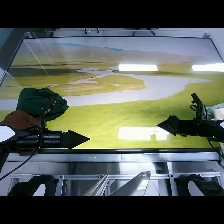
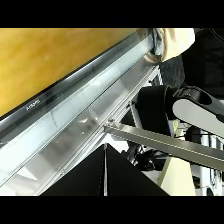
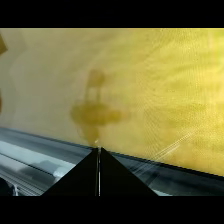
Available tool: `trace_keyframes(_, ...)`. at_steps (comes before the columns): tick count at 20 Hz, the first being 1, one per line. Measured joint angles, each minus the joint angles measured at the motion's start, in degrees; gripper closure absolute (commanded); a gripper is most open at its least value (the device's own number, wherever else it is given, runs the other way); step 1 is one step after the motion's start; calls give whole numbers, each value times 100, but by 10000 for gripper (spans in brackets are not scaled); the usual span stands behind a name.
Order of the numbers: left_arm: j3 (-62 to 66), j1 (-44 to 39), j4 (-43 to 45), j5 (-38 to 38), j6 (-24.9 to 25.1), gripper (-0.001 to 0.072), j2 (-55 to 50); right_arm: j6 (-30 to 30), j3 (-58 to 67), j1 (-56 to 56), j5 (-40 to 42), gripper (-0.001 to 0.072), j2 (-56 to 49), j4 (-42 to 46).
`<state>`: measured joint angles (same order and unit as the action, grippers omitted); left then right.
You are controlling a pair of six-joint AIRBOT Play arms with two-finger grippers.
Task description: Fold the shirts.
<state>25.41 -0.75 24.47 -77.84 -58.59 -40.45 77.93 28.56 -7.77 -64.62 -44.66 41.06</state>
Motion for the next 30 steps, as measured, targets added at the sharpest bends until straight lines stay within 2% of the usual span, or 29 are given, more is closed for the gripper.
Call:
trace_keyframes(4,15,11,9,37,-17,707,0,0,0,0,0,694,0,2)
trace_keyframes(6,221,175,212,103,-223,699,0,0,0,0,0,694,0,2)
trace_keyframes(8,721,647,785,212,-507,363,0,2,0,0,0,694,0,2)
trace_keyframes(10,1394,1482,1392,459,-721,363,-2,0,0,0,-2,694,0,2)
trace_keyframes(11,1687,1932,1589,595,-791,278,-22,0,0,0,-2,694,0,2)
trace_keyframes(12,1974,2422,1738,748,-835,-13,-101,0,0,0,-2,694,0,2)
trace_keyframes(15,2634,3556,2033,1104,-933,-12,-741,0,0,0,-2,694,0,2)
trace_keyframes(19,3624,4052,2168,1266,-962,-11,-2363,0,0,0,-13,694,0,2)
trace_keyframes(21,4232,3928,2212,1314,-981,-11,-3274,2,0,0,-13,694,0,2)
trace_keyframes(26,5823,3021,2275,1333,-981,-10,-5370,0,0,0,48,694,0,4)
trace_keyframes(30,6789,2483,3018,833,-1233,-9,-6428,0,-2,0,87,694,0,4)
